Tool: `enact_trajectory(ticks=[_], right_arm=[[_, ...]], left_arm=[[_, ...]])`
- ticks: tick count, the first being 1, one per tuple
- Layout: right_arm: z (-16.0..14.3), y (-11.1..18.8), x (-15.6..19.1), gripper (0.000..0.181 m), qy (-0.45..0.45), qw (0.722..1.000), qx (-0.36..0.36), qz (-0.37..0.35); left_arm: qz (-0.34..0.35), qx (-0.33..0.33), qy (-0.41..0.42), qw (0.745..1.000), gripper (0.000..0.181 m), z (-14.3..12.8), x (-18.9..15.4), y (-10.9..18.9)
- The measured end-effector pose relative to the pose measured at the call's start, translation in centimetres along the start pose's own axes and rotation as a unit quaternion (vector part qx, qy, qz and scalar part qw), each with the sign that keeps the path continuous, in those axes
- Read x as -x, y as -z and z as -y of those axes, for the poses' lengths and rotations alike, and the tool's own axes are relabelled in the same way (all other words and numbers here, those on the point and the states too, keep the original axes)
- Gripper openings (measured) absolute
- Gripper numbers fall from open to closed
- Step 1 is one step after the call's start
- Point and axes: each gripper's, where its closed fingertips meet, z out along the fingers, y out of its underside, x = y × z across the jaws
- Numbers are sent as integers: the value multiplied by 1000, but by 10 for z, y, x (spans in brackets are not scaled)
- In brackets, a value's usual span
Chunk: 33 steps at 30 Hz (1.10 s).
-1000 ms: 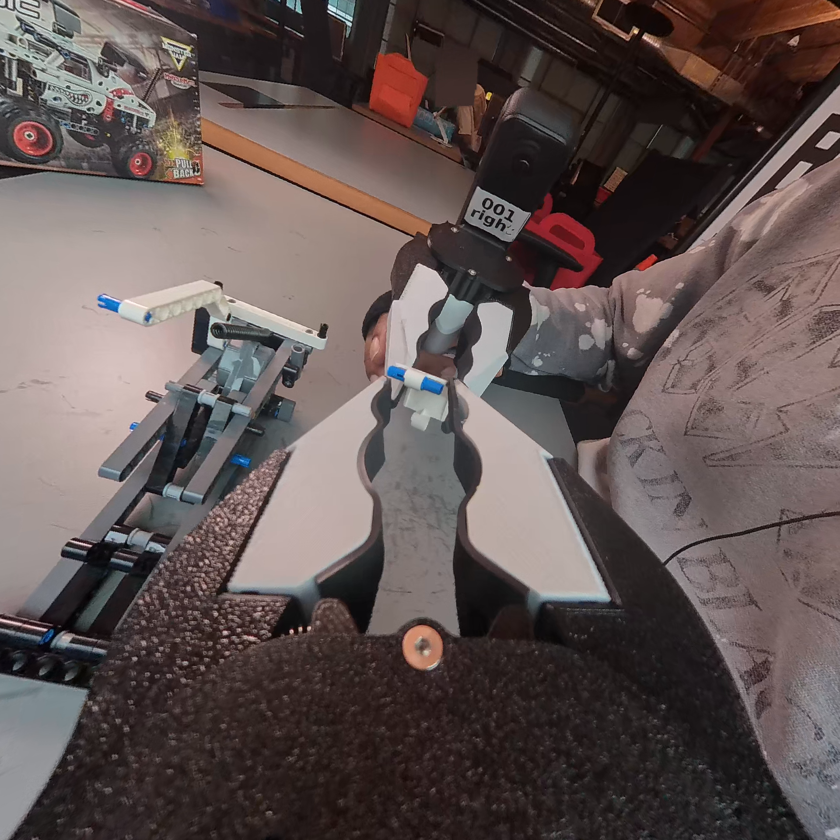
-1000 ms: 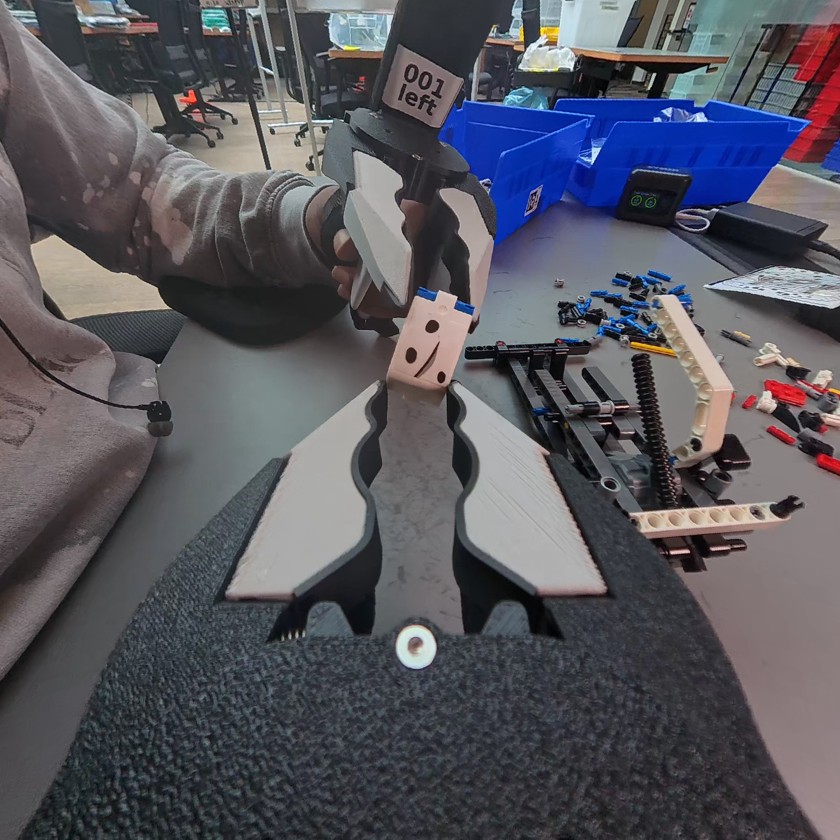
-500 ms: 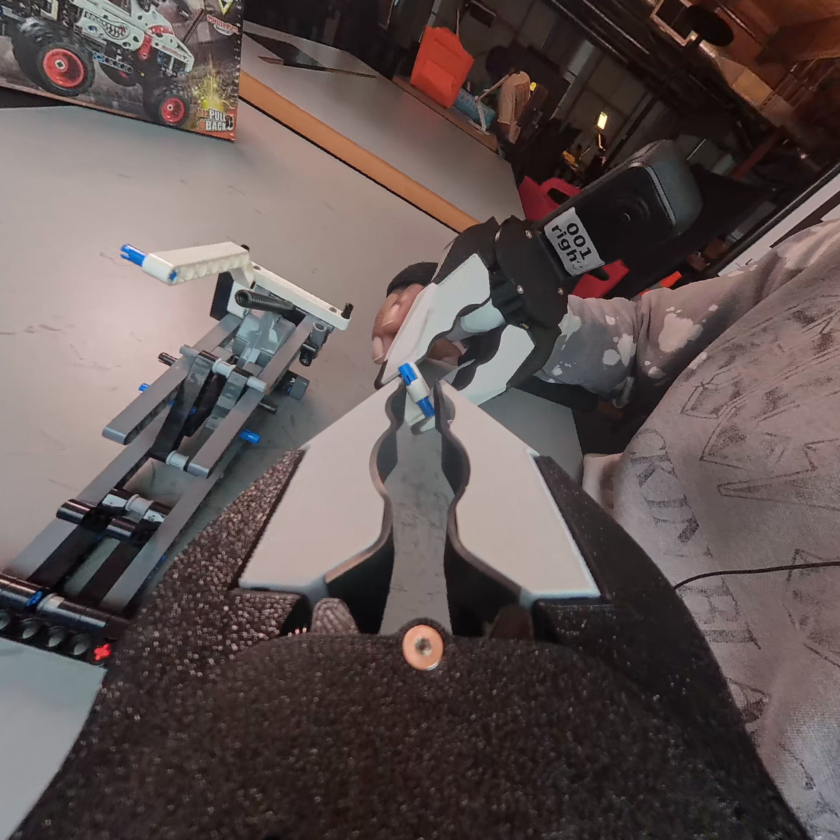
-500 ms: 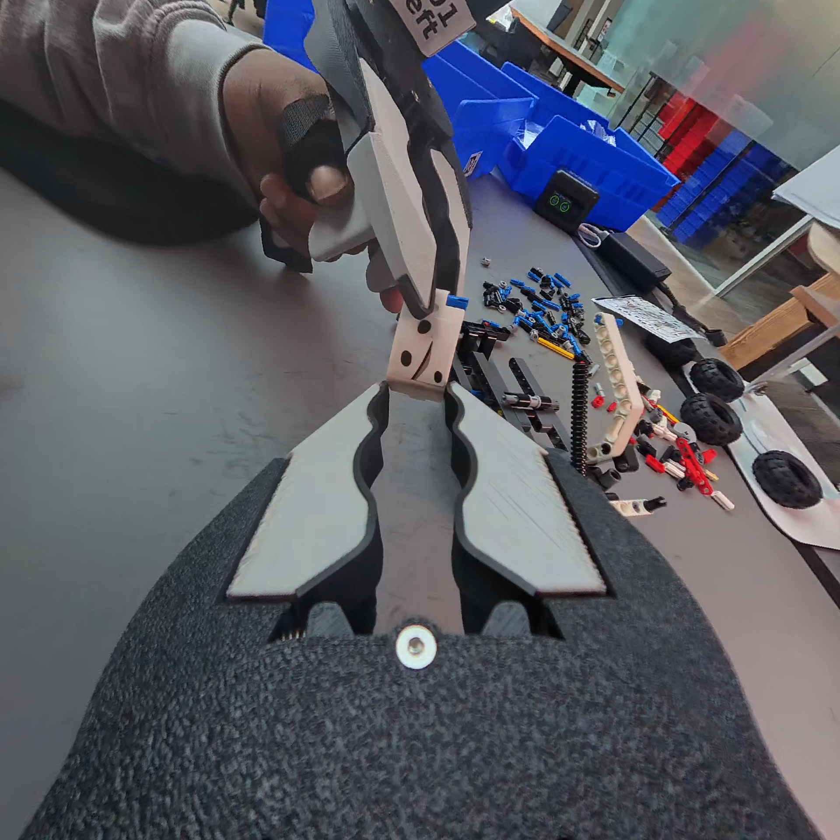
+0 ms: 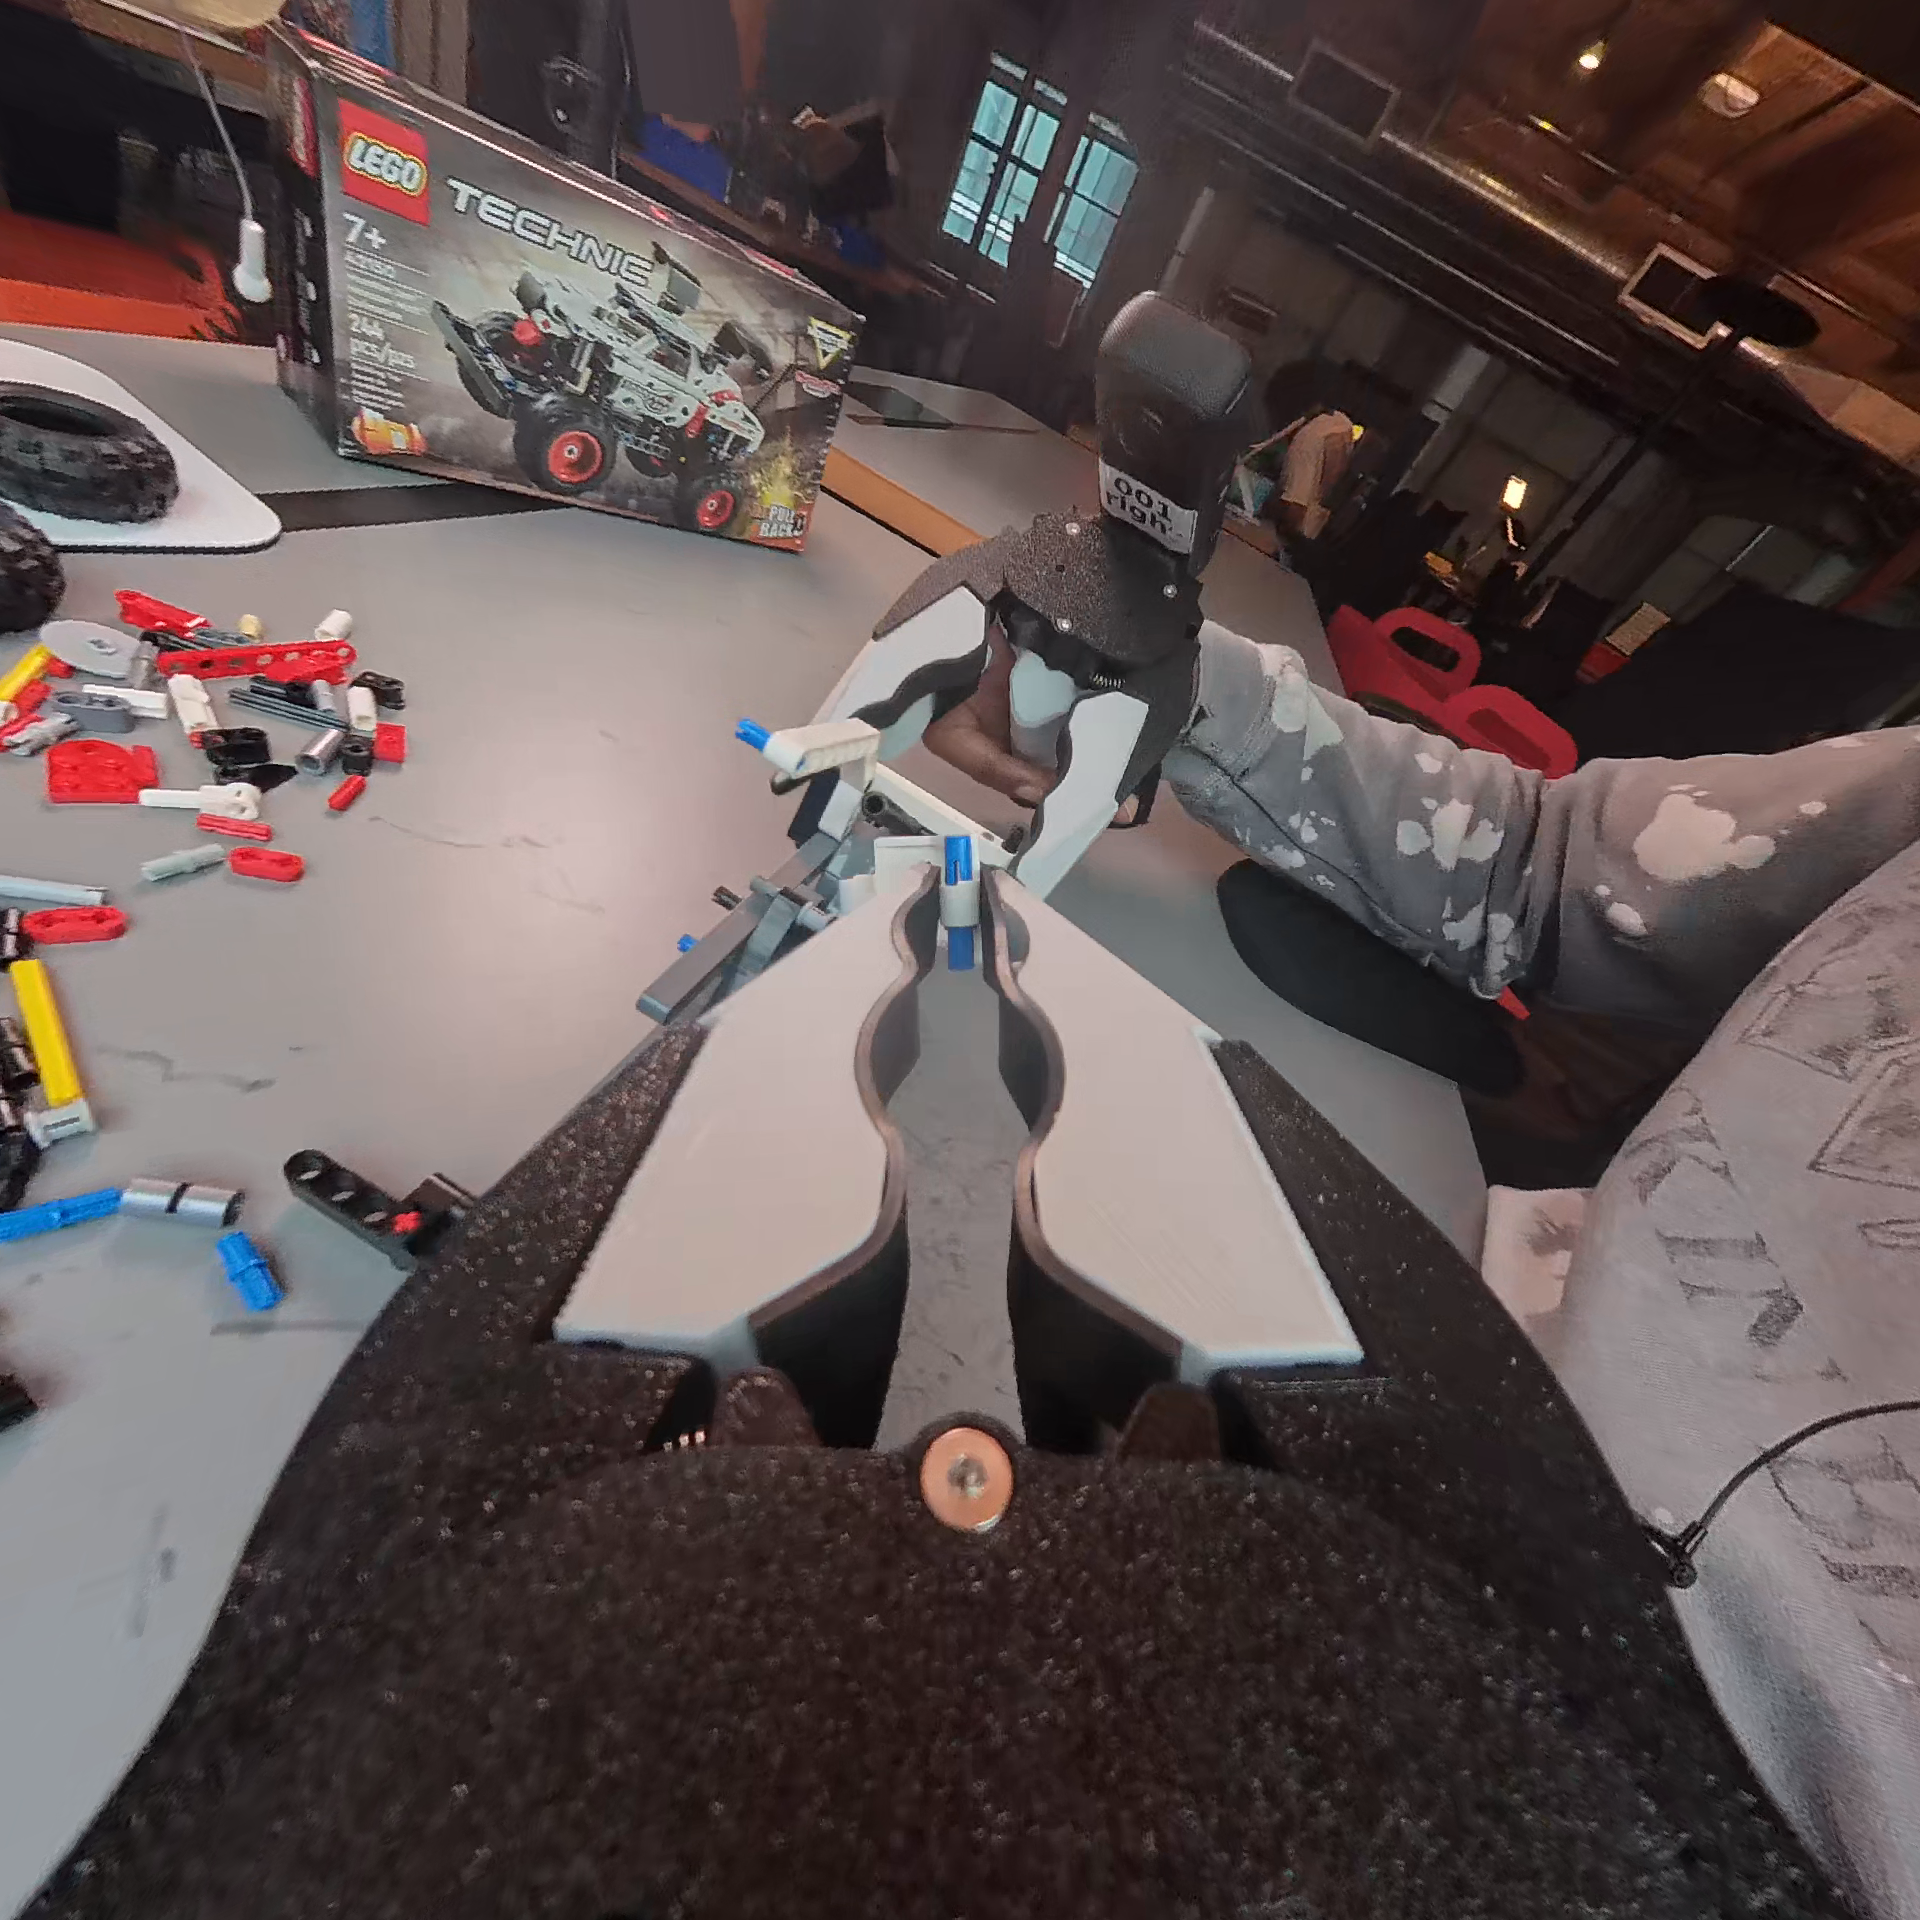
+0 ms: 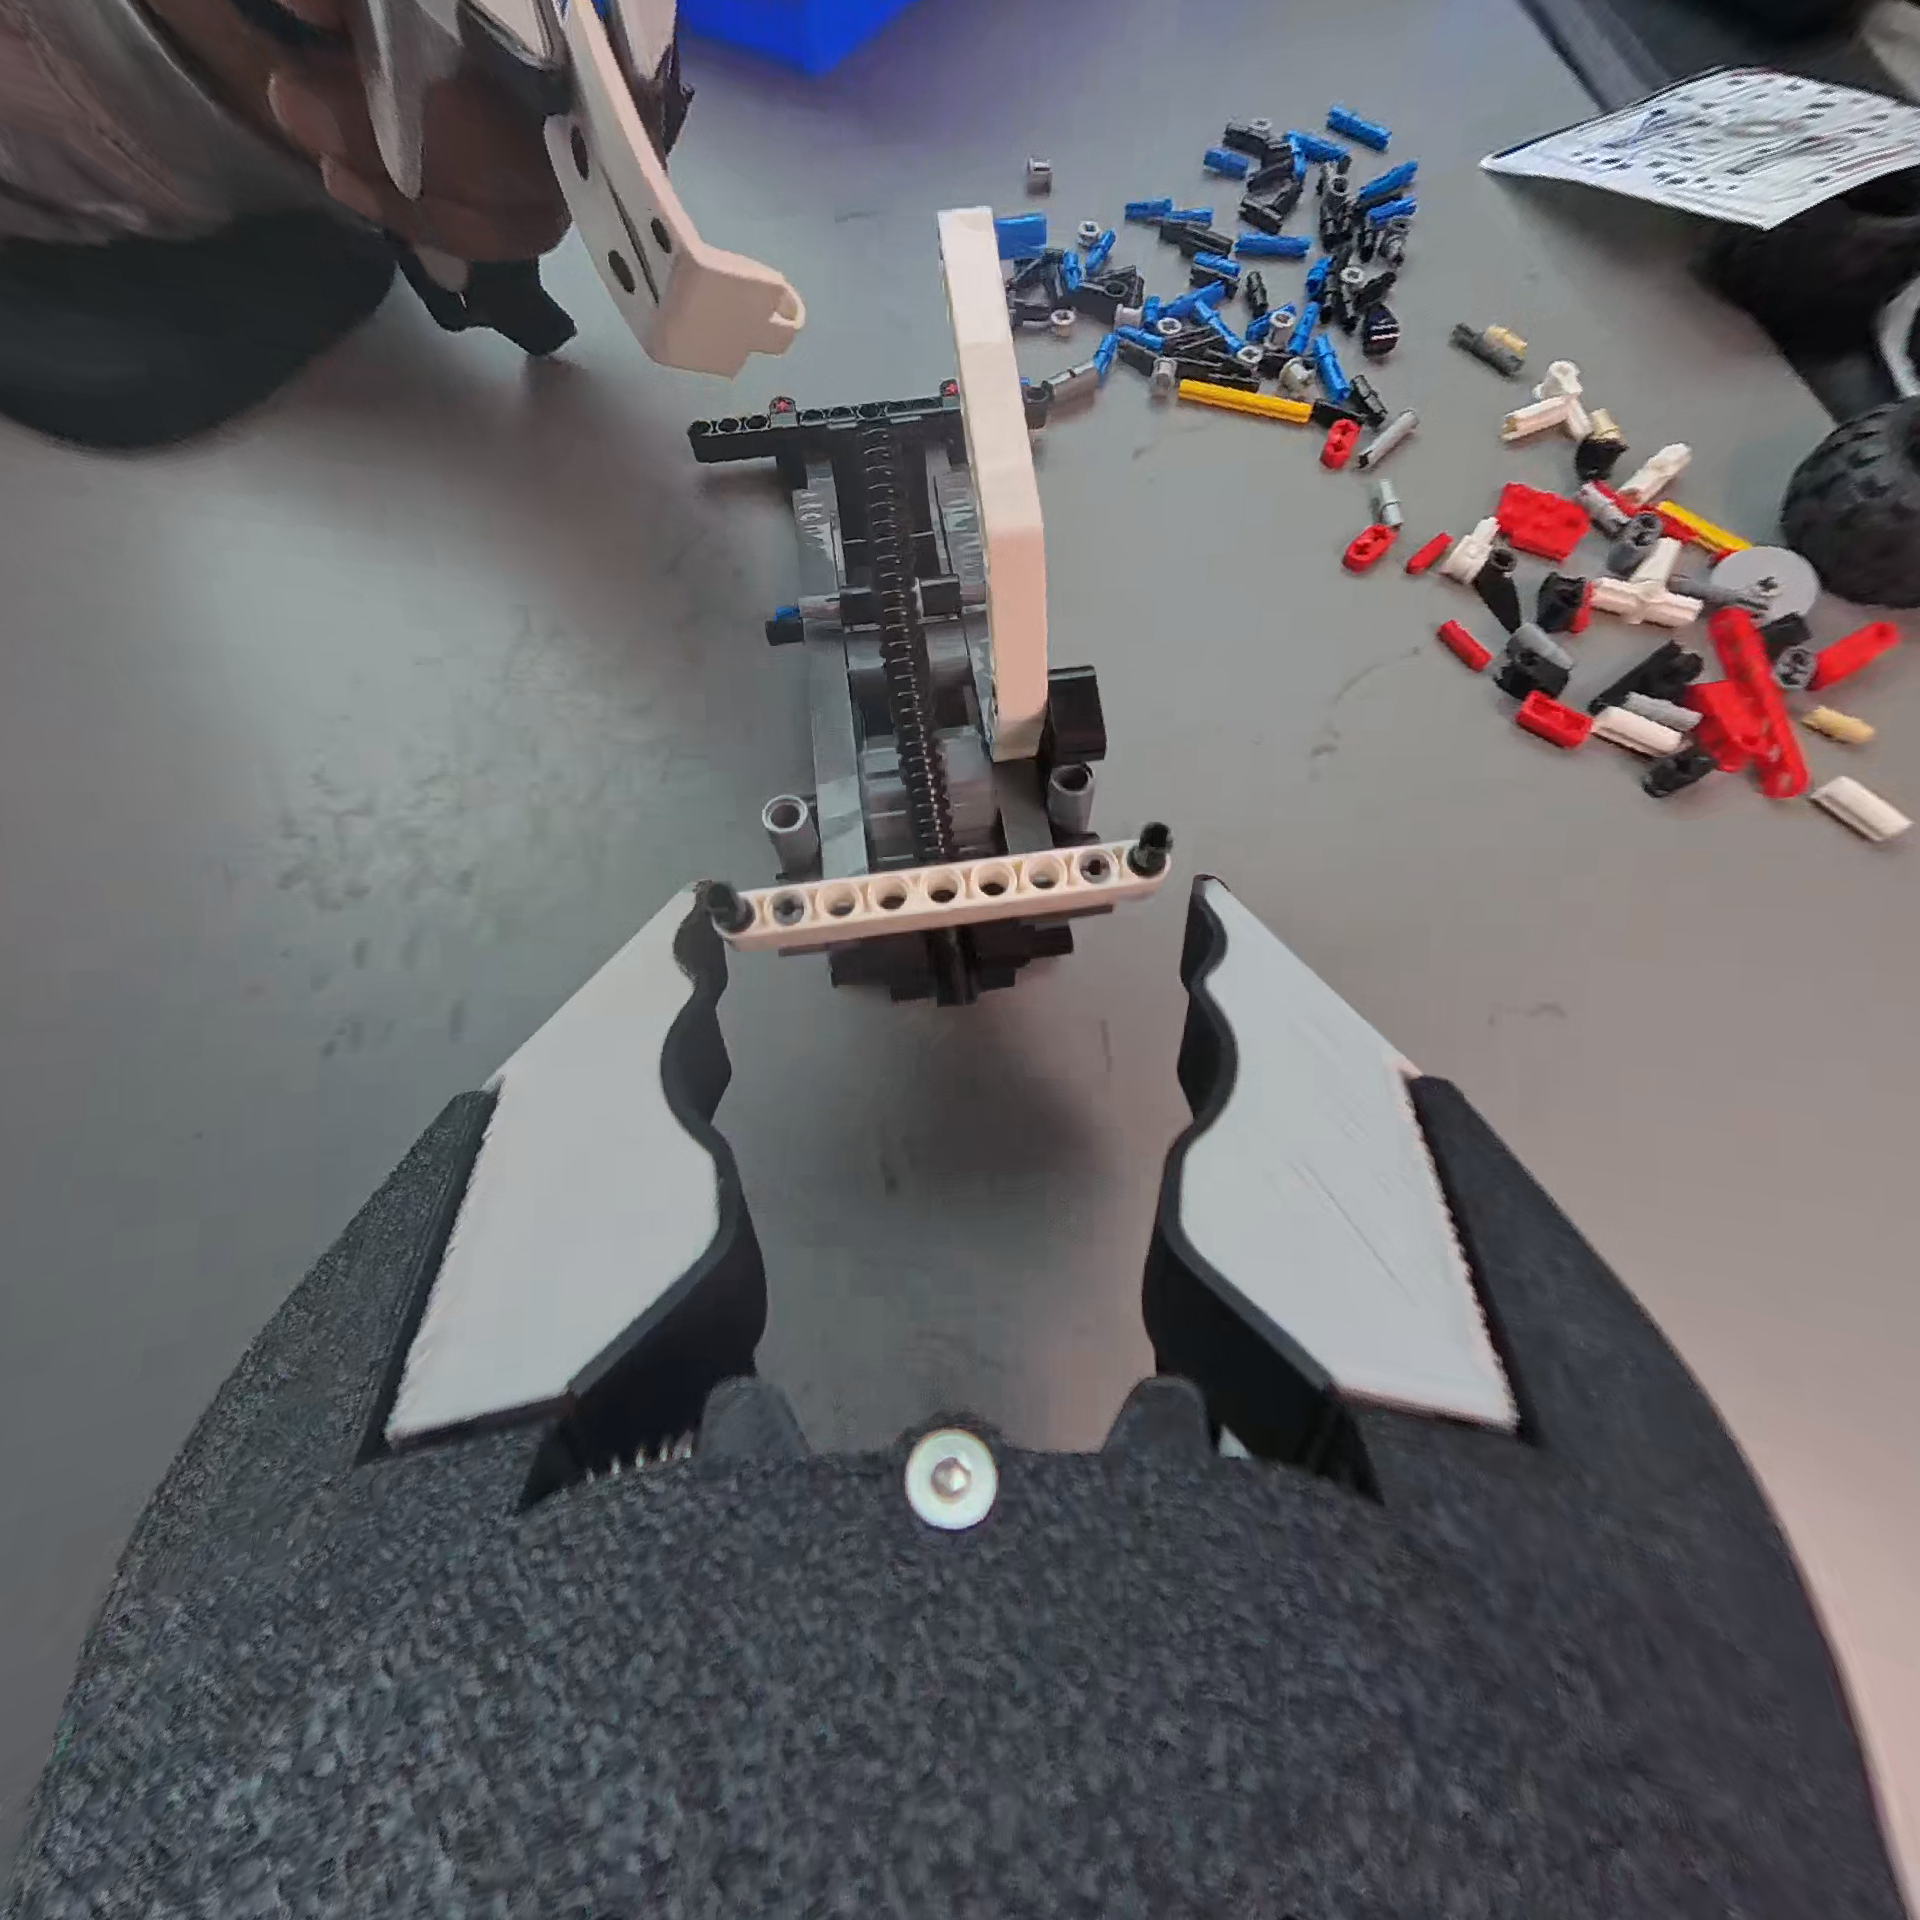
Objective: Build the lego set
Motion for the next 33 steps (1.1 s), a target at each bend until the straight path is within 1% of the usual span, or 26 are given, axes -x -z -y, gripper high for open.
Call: enact_trajectory(ticks=[1, 2, 5, 7, 8, 10, 11, 13, 14, 16, 17, 18, 20, 21, 24, 26, 27, 29, 30, 31, 33], right_arm=[[0, -6, 2, 84, -2, 1000, 1, 5], [1, -8, 4, 84, -3, 1000, 1, 2], [-2, -4, 12, 83, -27, 999, 6, -21], [-3, -3, 19, 83, -58, 996, 6, -71], [-4, -2, 22, 83, -91, 990, 4, -106], [-6, 0, 29, 81, -159, 971, -8, -179], [-4, 0, 38, 87, -177, 963, -20, -200], [5, -7, 65, 108, -167, 966, -36, -195], [8, -7, 75, 109, -150, 969, -39, -193], [11, 2, 77, 108, -113, 972, -39, -204], [14, 8, 77, 100, -95, 975, -46, -193], [16, 13, 81, 88, -89, 980, -54, -169], [19, 25, 83, 58, -84, 985, -68, -131], [18, 30, 79, 54, -74, 986, -72, -130], [4, 31, 57, 58, -49, 987, -50, -146], [1, 21, 61, 55, -70, 989, -38, -122], [4, 15, 66, 51, -75, 990, -42, -114], [9, 6, 75, 52, -65, 990, -47, -113], [12, 1, 86, 53, -49, 993, -49, -96], [13, -1, 97, 54, -32, 995, -45, -79], [12, 5, 98, 53, 18, 995, -38, -91]], left_arm=[[7, -1, -4, 1000, 7, 0, 2, 2], [12, -3, -10, 1000, 6, 1, 3, 5], [19, -1, -30, 999, 6, 1, 1, 7], [10, 0, -34, 999, 7, 1, -4, 5], [5, 0, -35, 999, 6, 1, -7, 3], [-9, 2, -34, 999, 6, 1, -15, 0], [-18, 3, -32, 999, 6, 1, -19, -3], [-28, 7, -24, 999, 6, 0, -28, -8], [-35, 10, -18, 999, 7, 0, -33, -10], [-53, 13, -3, 999, 7, 2, -44, -15], [-61, 14, 7, 998, 7, 3, -48, -17], [-69, 17, 20, 997, 7, 5, -52, -19], [-84, 23, 47, 995, 7, 7, -58, -24], [-93, 27, 58, 994, 7, 7, -61, -27], [-103, 40, 85, 990, 7, 6, -63, -39], [-105, 45, 99, 989, 6, 6, -62, -46], [-102, 48, 99, 989, 7, 5, -61, -48], [-85, 64, 69, 992, 6, 1, -59, -51], [-71, 75, 39, 994, 7, -1, -57, -51], [-59, 85, 1, 995, 7, -4, -57, -51], [-45, 98, -97, 989, 7, -7, -63, -49]])
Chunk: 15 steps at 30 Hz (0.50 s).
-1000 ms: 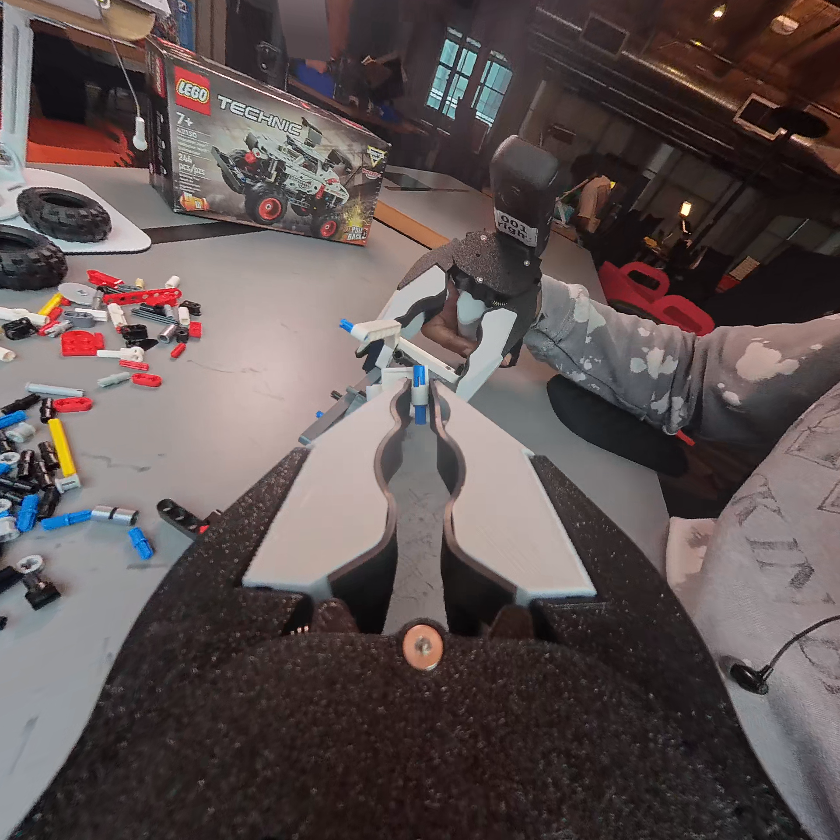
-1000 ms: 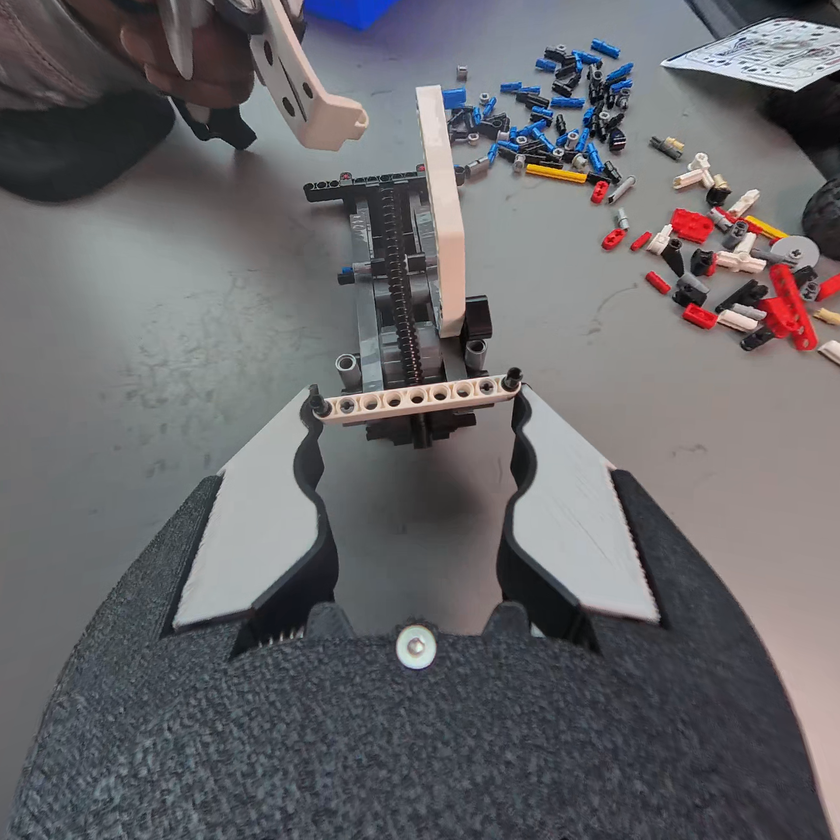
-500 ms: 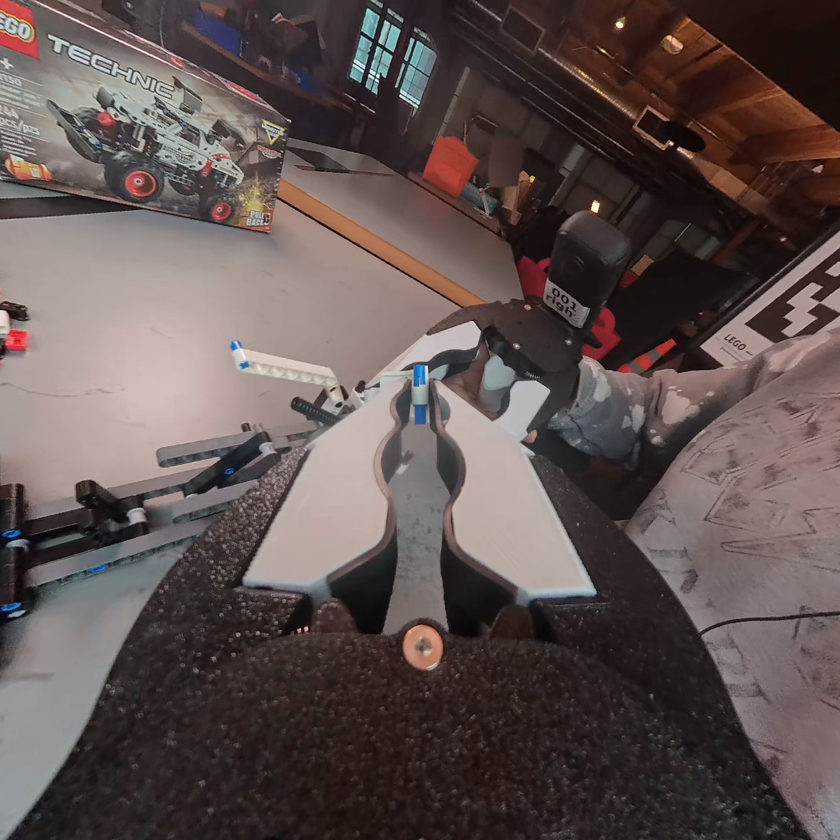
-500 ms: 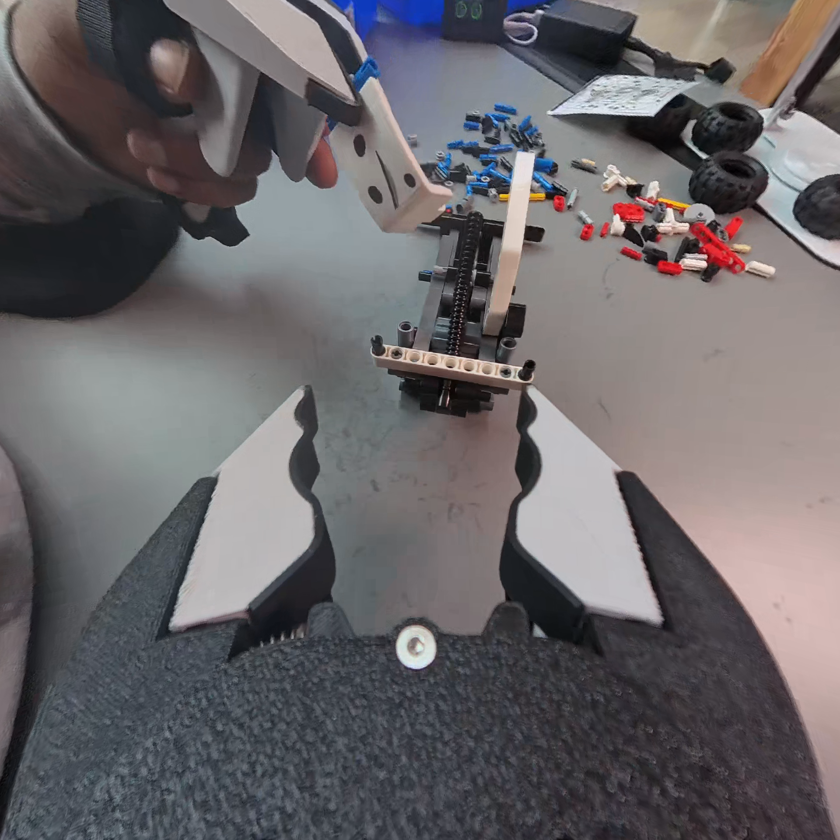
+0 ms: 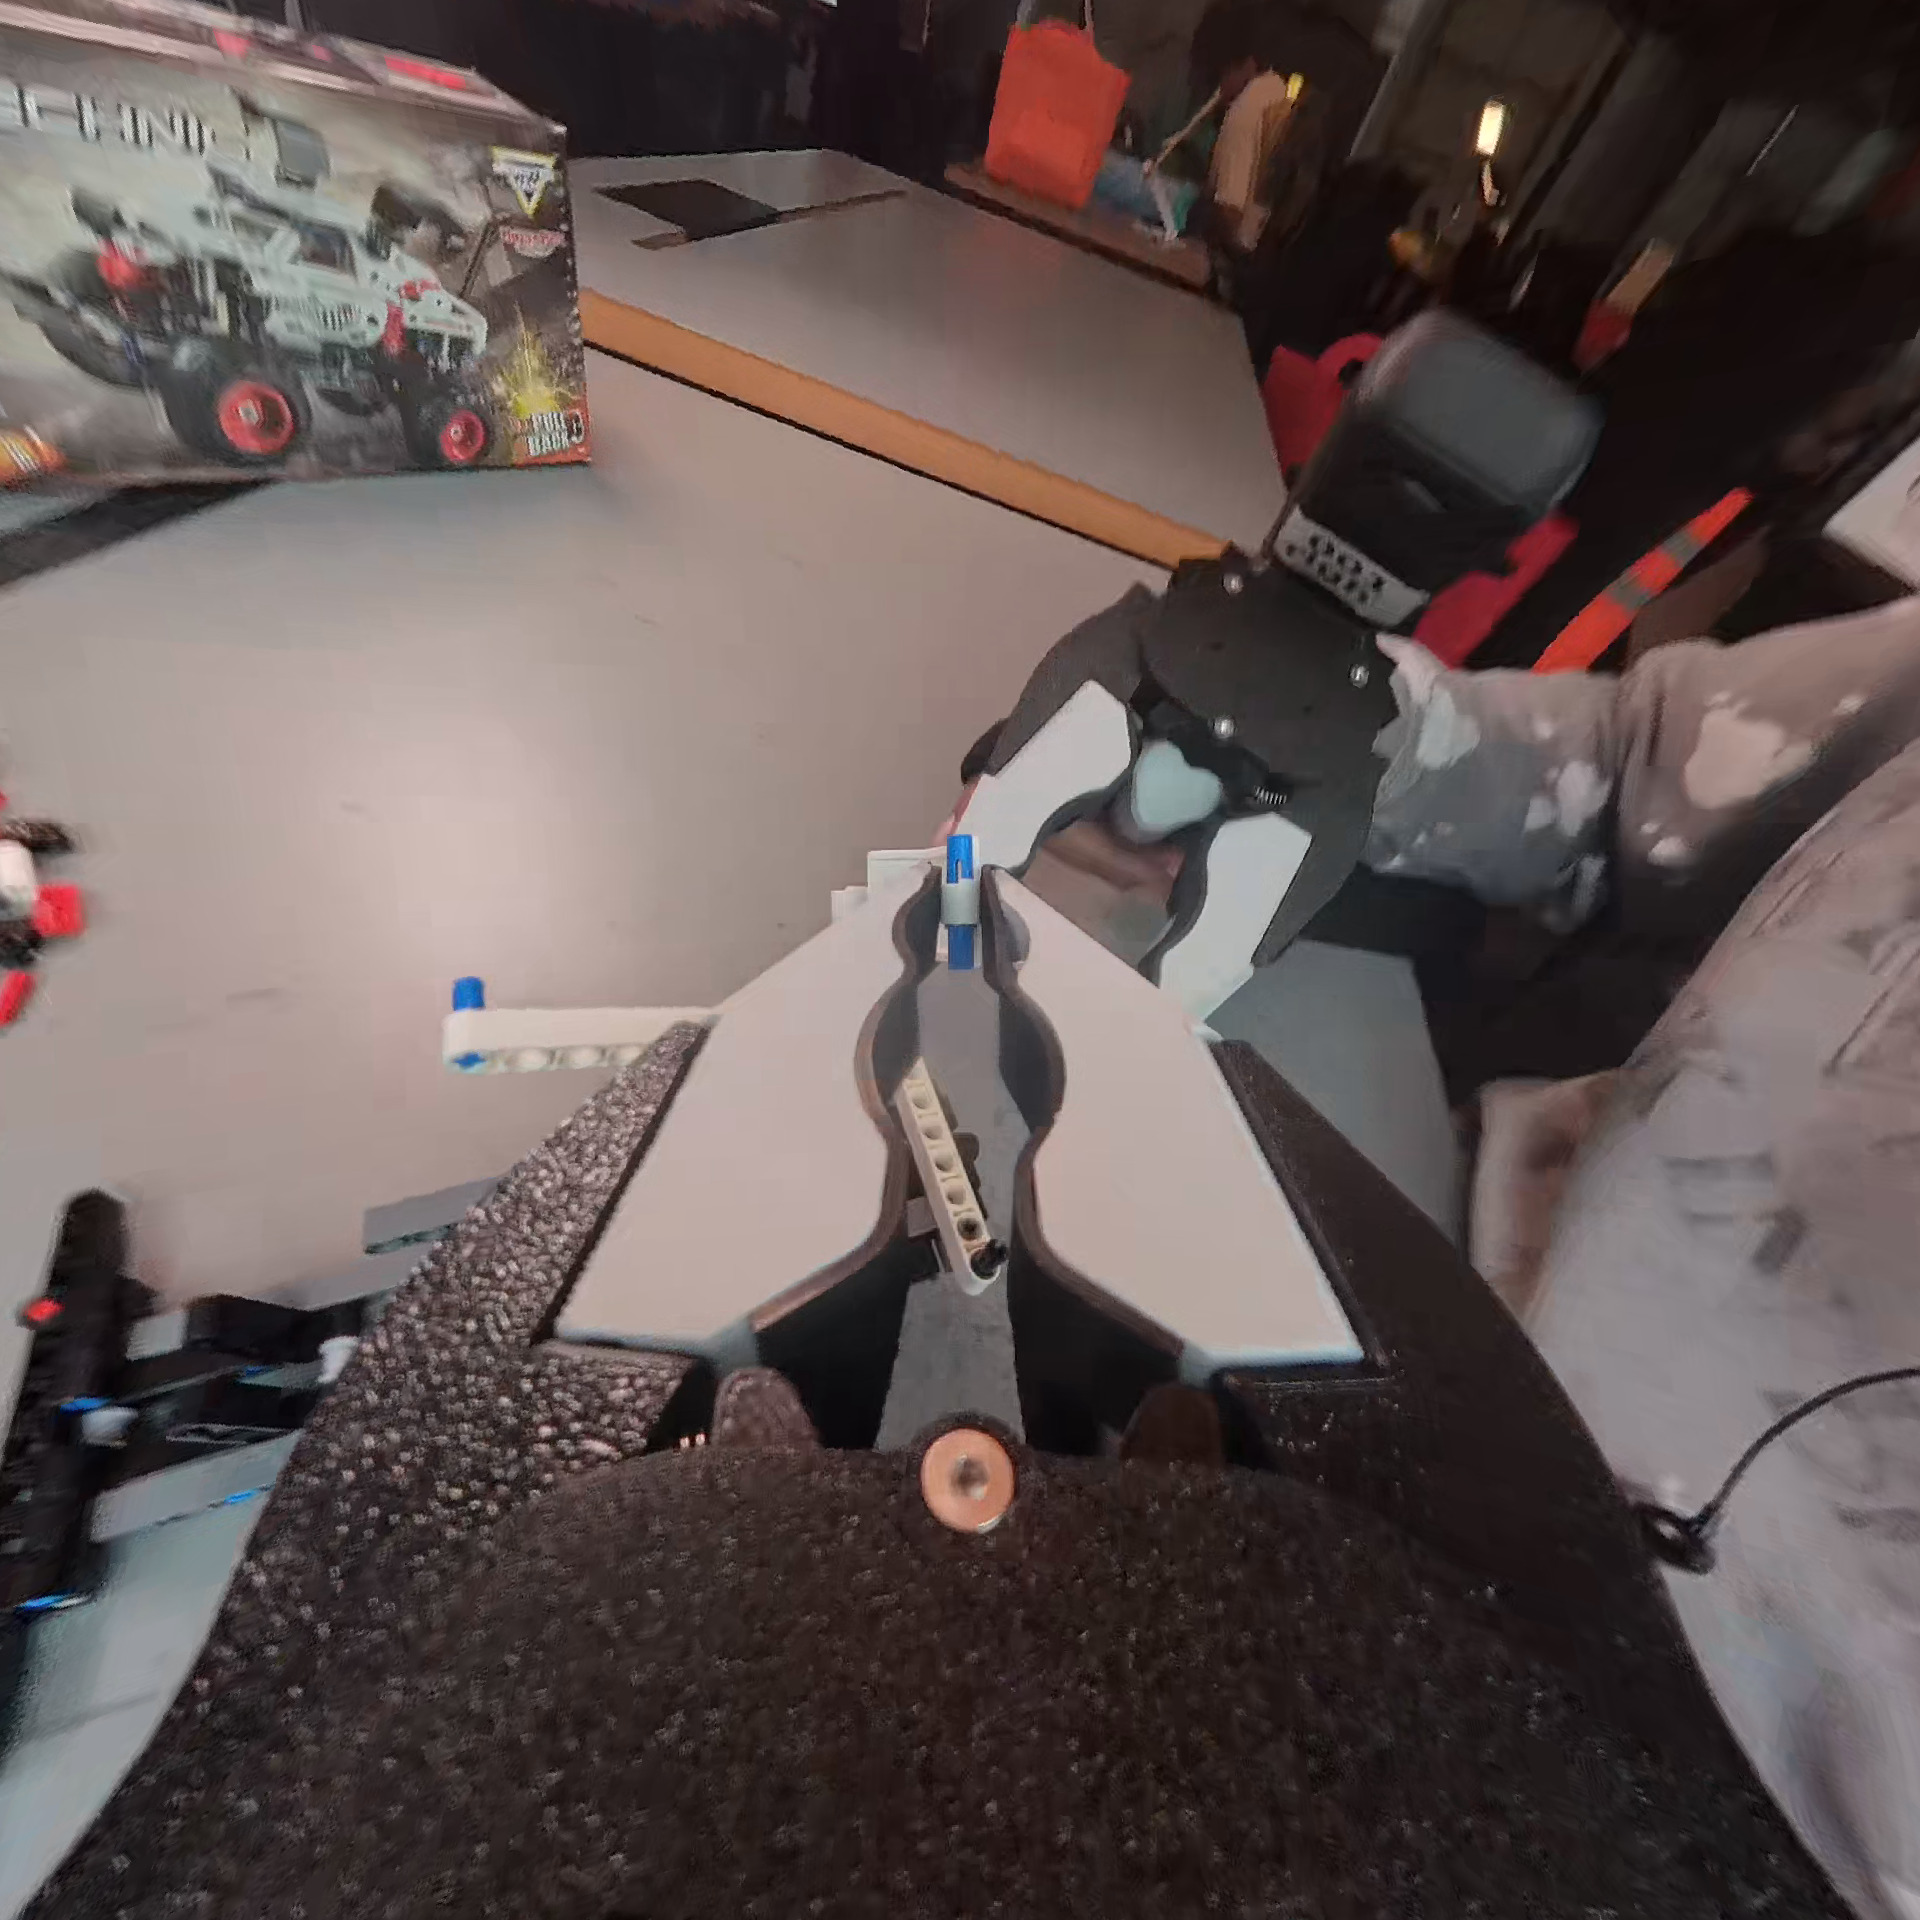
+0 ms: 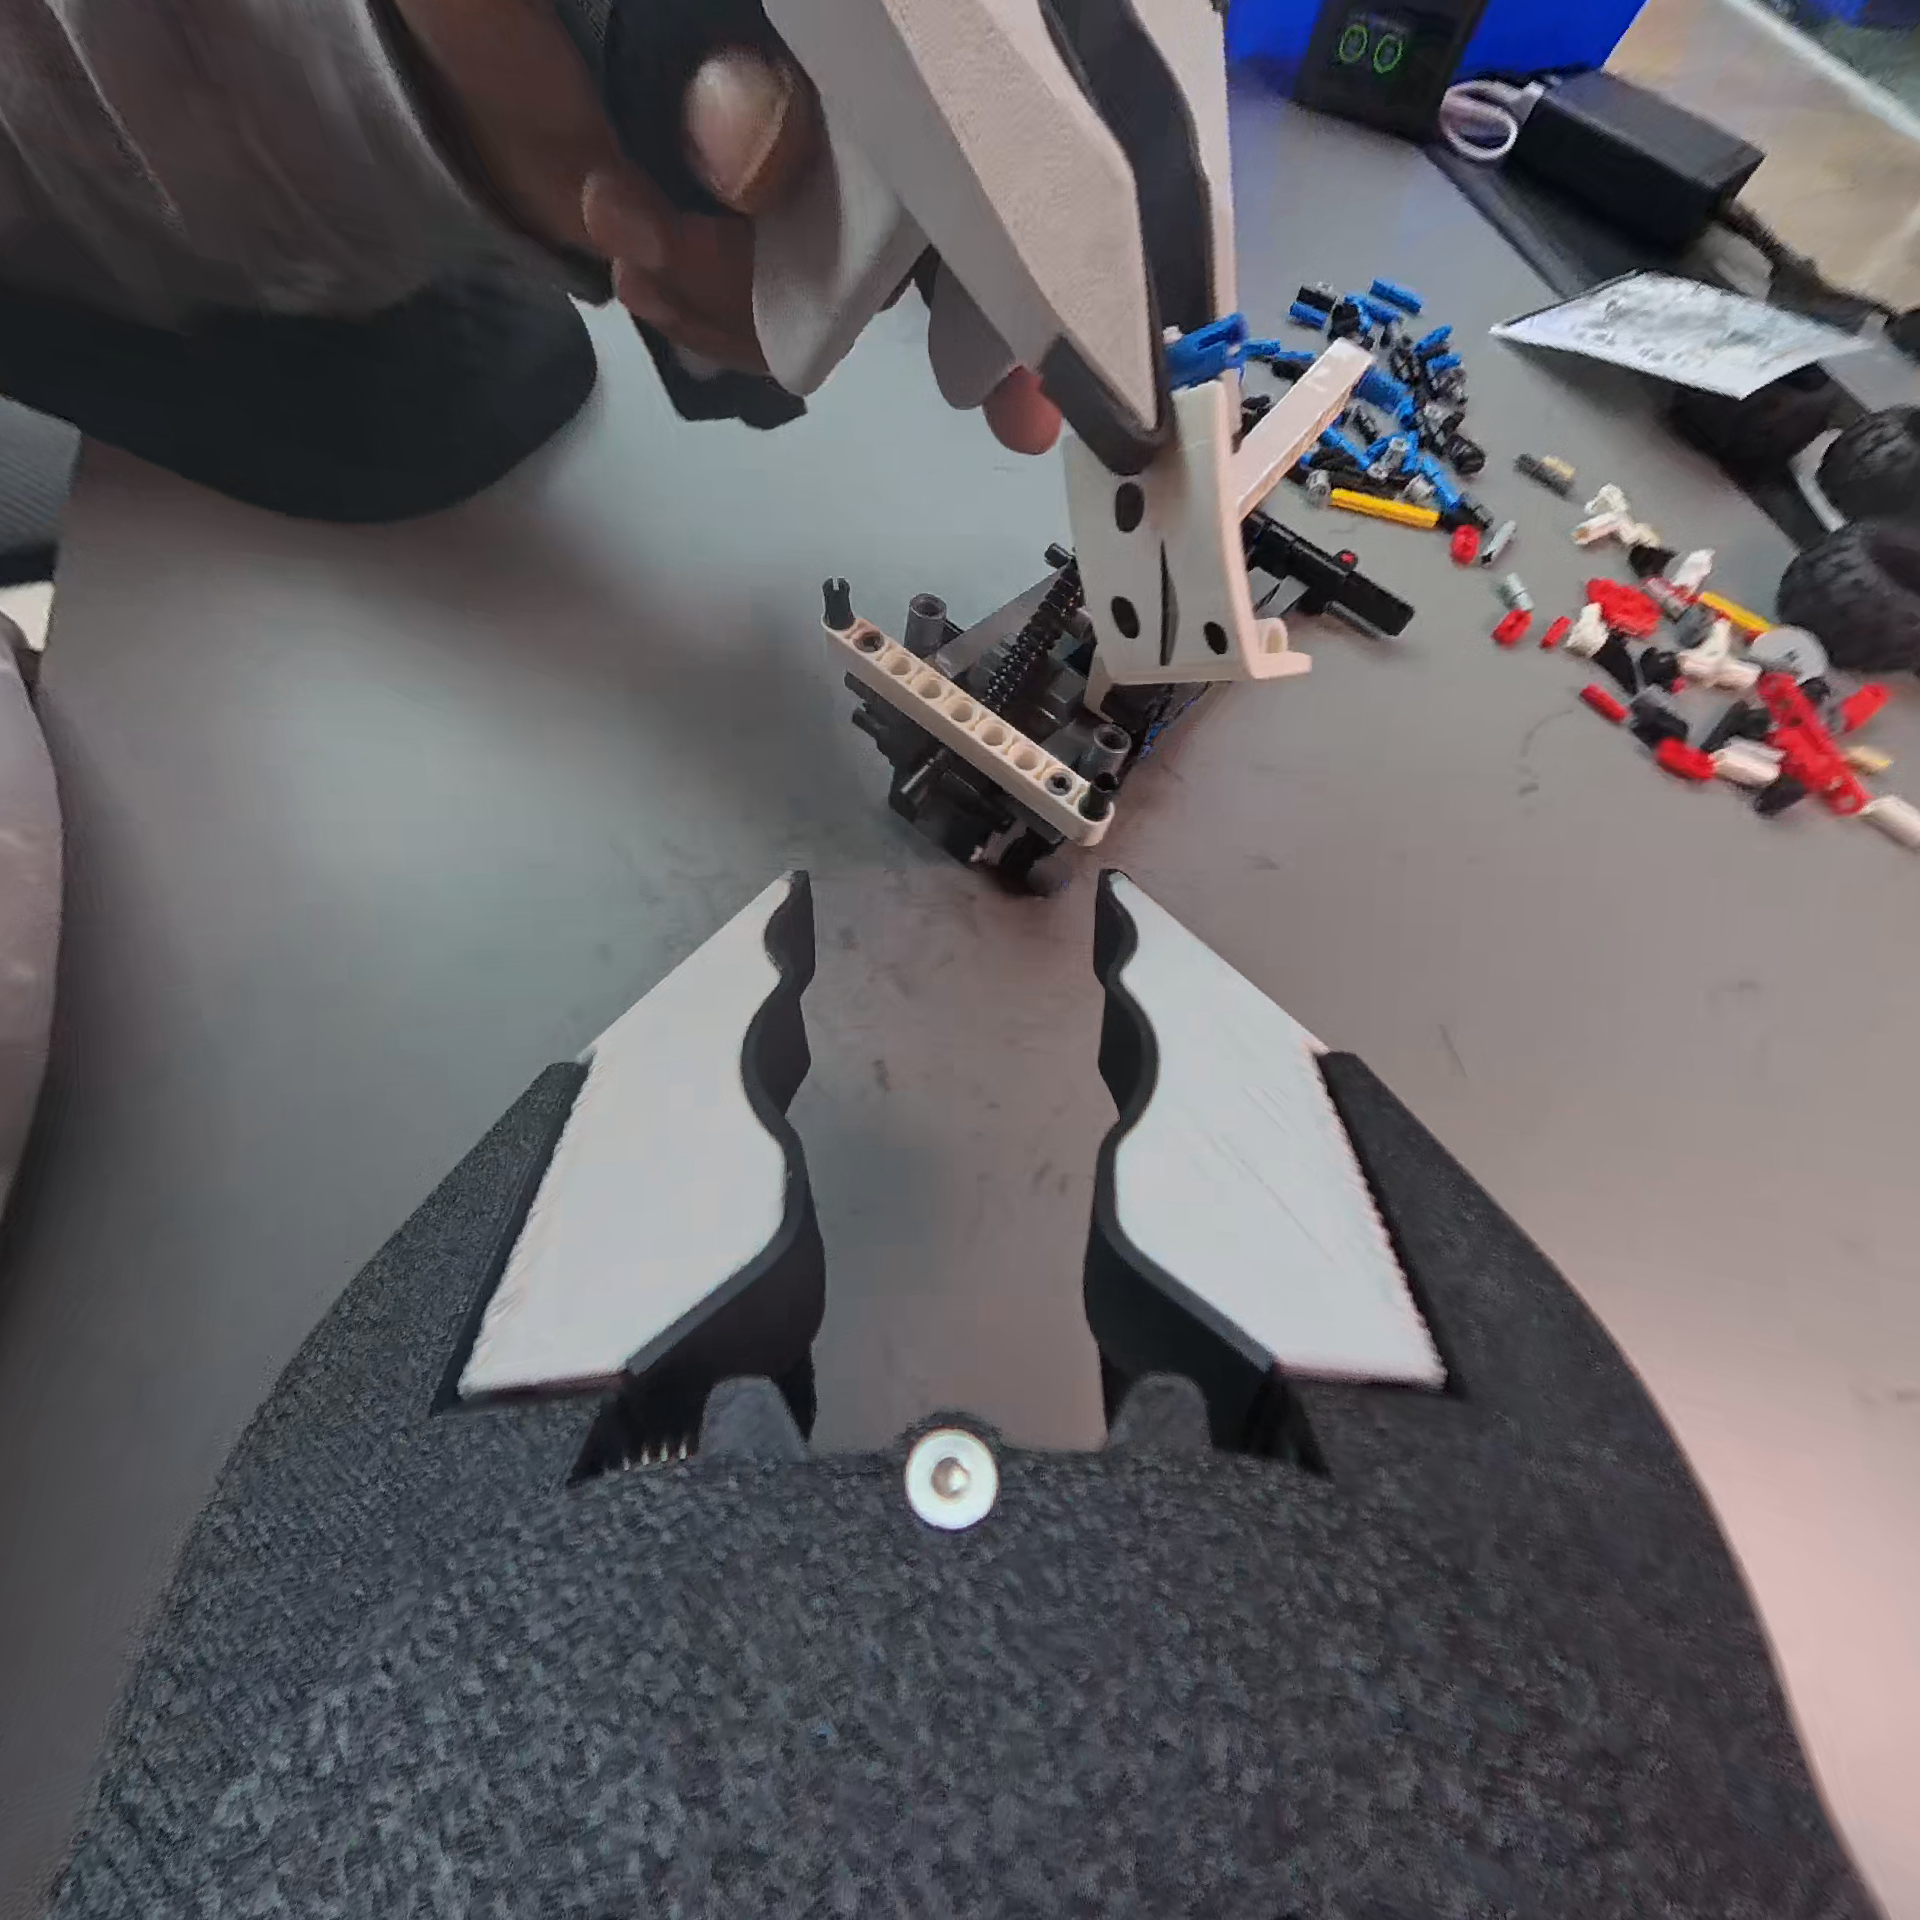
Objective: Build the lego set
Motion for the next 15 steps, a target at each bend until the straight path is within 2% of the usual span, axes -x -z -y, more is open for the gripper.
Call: enact_trajectory(ticks=[3, 5, 8, 13, 15], right_arm=[[14, 23, -8, 47, 78, 995, -55, -30], [26, 37, -14, 43, 95, 990, -90, -51], [41, 46, -10, 29, 145, 980, -118, -64], [35, 31, -2, 20, 228, 971, -61, -45], [35, 28, 0, 18, 228, 971, -69, -25]], left_arm=[[42, 34, -163, 985, 7, -5, -12, 1], [51, 58, -228, 971, 8, -11, -21, 0], [39, 79, -239, 967, 8, -18, -30, -6], [1, 85, -210, 974, 7, -18, -44, -11], [-4, 85, -197, 977, 8, -18, -44, -11]])
